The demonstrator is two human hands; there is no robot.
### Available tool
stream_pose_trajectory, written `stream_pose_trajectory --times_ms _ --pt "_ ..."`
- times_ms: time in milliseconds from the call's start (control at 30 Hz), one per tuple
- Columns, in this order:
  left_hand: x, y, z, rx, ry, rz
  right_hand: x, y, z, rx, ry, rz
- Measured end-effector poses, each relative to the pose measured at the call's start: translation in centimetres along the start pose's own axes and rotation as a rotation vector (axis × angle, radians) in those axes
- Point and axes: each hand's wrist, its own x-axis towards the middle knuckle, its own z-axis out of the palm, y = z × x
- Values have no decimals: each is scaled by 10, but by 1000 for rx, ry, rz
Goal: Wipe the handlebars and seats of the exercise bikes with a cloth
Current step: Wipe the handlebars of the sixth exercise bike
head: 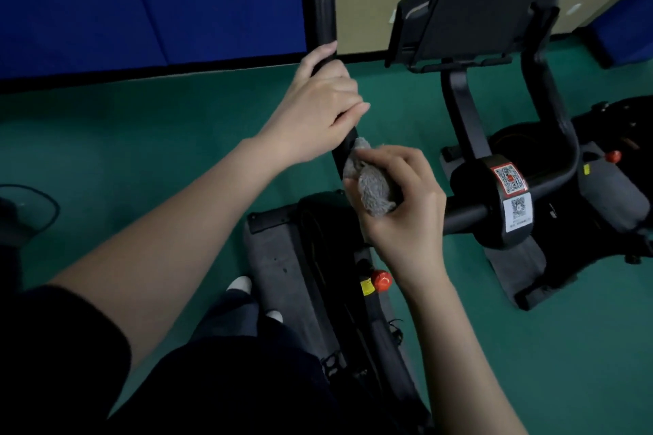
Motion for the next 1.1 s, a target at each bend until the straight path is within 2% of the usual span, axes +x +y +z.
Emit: stream_pose_trajectory --times_ms 133,267,500,733,933,1100 --pt "0 0 -1 -26 7 8 -9 6 -6 -54 -20 -11" --pt "0 1 1 -39 15 0 -25 12 -21 -60 28 32" --pt "0 2 1 -30 28 -2 -29 9 -10 -86 77 49" --pt "-1 5 2 -26 37 -10 -41 4 -7 -120 53 56" --pt "-1 6 1 -14 29 -13 -40 3 4 -100 161 95" --pt "-1 5 2 3 23 -32 -38 6 9 -160 171 83"
